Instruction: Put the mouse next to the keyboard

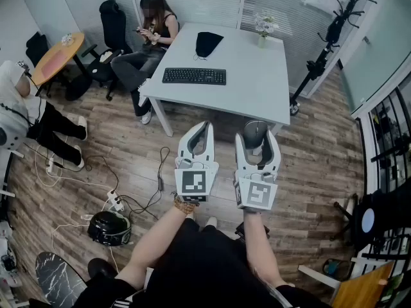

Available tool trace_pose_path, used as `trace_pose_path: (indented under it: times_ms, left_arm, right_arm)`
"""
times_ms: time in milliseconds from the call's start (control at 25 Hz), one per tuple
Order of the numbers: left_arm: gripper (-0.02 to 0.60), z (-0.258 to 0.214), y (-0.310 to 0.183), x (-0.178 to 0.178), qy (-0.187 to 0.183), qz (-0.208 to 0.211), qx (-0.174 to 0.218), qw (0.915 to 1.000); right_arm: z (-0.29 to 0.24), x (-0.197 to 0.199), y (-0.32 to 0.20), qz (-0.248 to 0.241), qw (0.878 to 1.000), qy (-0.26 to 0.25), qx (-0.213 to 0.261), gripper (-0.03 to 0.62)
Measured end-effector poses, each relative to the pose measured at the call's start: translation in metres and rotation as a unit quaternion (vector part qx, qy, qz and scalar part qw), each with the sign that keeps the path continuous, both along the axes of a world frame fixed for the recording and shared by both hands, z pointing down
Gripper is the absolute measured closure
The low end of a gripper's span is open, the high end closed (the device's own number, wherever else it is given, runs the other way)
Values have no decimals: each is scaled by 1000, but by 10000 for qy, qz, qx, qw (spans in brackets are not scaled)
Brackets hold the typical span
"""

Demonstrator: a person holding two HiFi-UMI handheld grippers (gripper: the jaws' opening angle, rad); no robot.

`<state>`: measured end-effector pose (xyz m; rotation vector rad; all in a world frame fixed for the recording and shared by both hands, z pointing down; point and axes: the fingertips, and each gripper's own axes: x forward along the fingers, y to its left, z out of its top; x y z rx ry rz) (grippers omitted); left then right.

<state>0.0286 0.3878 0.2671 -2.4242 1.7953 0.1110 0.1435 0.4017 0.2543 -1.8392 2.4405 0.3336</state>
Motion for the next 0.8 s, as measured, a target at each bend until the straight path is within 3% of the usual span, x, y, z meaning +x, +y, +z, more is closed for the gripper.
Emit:
trace_pose_path:
  times_ms: [320, 800]
  left_arm:
    - [569, -5, -6, 6, 20, 11, 74, 10000]
    - [569, 2, -24, 16, 35, -47, 112, 9999]
  right_arm:
    - [12, 4, -17, 333, 9987, 32, -394, 296]
    - [13, 10, -38, 398, 9987, 82, -297, 296]
